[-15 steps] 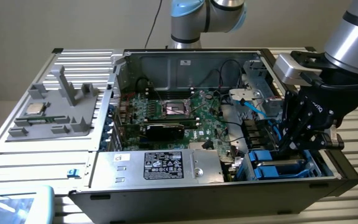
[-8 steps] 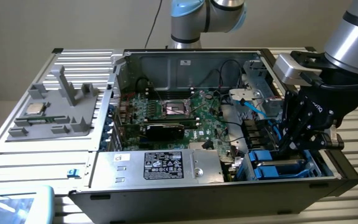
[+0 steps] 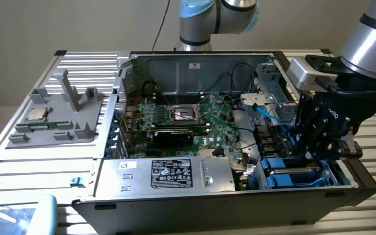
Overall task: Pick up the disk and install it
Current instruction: 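Insert the first disk wire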
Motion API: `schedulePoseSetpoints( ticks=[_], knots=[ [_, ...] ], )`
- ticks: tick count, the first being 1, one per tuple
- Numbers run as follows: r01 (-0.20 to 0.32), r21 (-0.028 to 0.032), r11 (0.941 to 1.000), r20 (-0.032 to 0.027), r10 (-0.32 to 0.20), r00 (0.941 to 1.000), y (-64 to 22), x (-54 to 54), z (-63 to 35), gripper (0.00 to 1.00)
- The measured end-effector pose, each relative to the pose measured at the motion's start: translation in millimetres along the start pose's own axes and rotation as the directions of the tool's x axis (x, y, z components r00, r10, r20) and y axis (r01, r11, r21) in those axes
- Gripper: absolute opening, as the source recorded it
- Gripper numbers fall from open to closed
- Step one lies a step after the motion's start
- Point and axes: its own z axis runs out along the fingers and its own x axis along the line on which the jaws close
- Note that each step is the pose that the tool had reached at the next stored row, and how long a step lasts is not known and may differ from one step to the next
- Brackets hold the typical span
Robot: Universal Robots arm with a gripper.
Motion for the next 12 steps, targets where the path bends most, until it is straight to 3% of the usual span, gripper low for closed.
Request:
schedulePoseSetpoints(
  ticks=[1, 2, 12],
  knots=[
    [0.000, 0.0000, 1.0000, -0.0007, 0.000, 1.0000, 0.1, 0.1, -0.7, 0.24],
    [0.000, 0.0000, 1.0000, -0.0009, 0.000, 1.0000, 0.3, 0.2, -1.6, 0.31],
    [0.000, 0.0000, 1.0000, -0.0006, 0.000, 1.0000, 0.8, 0.9, -6.2, 0.31]
  ],
)
